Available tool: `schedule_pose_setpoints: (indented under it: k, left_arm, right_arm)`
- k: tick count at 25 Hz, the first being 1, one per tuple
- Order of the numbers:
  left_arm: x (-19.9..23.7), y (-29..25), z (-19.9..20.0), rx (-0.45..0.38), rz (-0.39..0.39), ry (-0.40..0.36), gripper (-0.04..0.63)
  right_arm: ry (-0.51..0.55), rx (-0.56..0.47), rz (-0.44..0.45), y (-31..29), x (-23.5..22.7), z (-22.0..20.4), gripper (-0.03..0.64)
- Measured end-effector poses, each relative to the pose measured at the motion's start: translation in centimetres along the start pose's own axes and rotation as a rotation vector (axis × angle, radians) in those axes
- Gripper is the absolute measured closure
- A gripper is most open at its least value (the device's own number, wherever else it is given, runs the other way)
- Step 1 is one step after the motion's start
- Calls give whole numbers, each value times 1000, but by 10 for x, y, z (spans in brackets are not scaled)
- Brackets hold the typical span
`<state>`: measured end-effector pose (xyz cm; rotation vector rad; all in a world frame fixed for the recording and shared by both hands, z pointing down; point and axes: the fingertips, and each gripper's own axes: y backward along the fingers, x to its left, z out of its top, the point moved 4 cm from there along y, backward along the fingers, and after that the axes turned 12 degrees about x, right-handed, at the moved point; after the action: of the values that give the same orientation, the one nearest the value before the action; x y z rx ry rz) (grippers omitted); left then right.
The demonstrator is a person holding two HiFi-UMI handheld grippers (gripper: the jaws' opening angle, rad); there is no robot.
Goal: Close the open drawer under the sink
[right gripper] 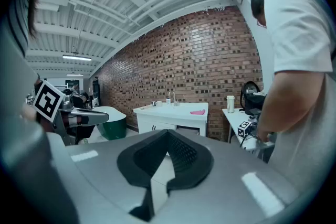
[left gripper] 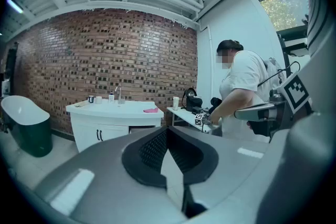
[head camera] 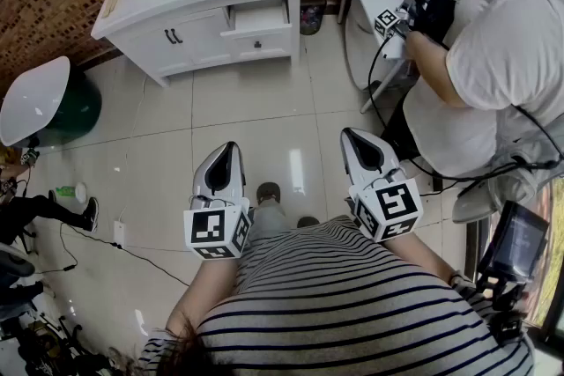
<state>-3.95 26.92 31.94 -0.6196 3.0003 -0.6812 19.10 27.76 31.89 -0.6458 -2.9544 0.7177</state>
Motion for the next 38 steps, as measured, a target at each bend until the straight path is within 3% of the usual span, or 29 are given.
schedule_pose_setpoints:
  k: [7,13,19,24,30,38]
  left_arm:
    - [44,-65,14,-38,10,-56,581]
    - [120,-161,42,-2,-9,-25,581]
    - [206,-280,109,70,-96,-37,581]
    - [259,-365,140,144,-169,-30,581]
    - [288,-449,131,193,-162,-1,581]
    - [298,-513,56,197,-120,38,581]
  right_arm:
    - [11,-23,-1,-78,-21,16,618]
    - [-9,-7,-18,-192,-42,52,618]
    - [-48,31,-72,-332,-72,123,618]
    - [-66,117,-74,-420,-83,143,618]
    - [-63,231,-82,-504,-116,108,618]
    - [-44,306,-74,-599,-150,2,618]
